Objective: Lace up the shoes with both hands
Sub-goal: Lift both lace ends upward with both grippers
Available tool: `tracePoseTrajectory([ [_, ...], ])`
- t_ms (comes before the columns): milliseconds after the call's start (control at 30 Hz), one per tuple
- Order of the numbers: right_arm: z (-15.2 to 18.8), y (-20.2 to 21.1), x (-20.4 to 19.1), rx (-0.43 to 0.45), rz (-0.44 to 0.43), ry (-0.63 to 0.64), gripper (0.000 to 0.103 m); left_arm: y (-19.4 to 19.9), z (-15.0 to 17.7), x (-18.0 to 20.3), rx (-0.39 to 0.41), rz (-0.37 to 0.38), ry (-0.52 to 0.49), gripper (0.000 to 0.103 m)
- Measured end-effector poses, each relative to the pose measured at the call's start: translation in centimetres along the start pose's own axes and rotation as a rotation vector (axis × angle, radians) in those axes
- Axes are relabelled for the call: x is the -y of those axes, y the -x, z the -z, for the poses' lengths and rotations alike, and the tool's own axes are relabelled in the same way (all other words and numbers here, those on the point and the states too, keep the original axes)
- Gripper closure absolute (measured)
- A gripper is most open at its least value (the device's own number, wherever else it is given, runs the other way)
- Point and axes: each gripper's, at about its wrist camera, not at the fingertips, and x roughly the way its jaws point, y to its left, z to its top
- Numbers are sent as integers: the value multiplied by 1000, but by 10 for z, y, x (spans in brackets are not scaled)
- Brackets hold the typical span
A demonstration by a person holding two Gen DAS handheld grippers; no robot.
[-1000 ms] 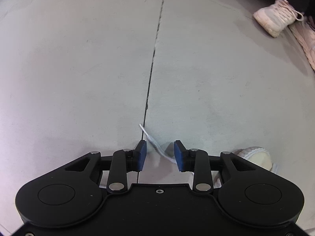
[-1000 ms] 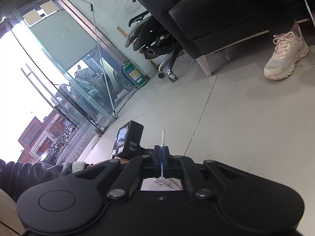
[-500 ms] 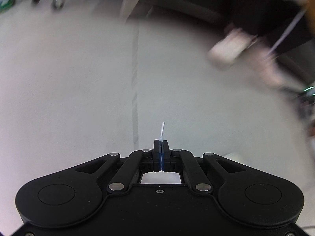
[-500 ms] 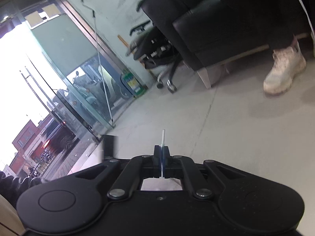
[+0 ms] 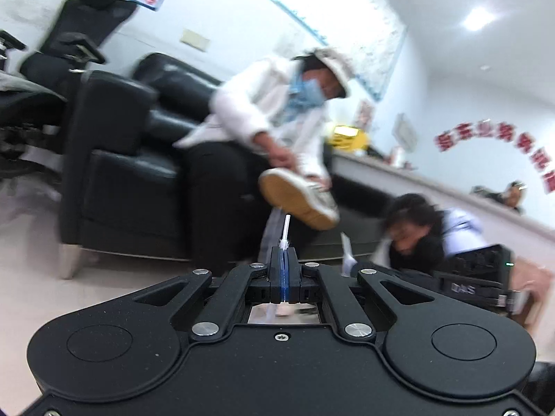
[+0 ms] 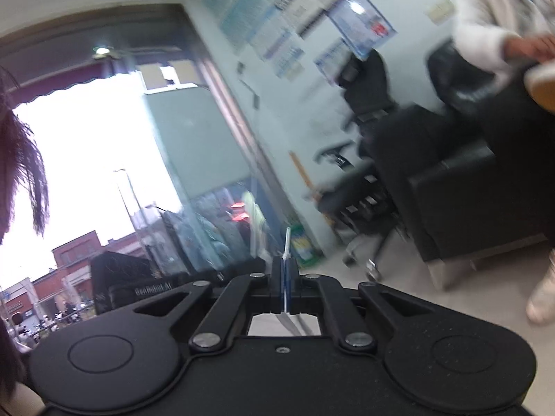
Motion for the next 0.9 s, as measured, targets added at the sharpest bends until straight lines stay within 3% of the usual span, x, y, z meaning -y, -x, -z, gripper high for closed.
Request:
tracePoseTrajectory([
  [200,-24,-4,-19,32,-23,75,102,-2,-20,14,22,79,-19,103],
  [600,-49,-4,-13,68,-11,108,102,-10,-50,26,73,122,-37,103],
  [900,-70,1,-18,93,2,121,102,-14,-52,29,68,135,-43,103],
])
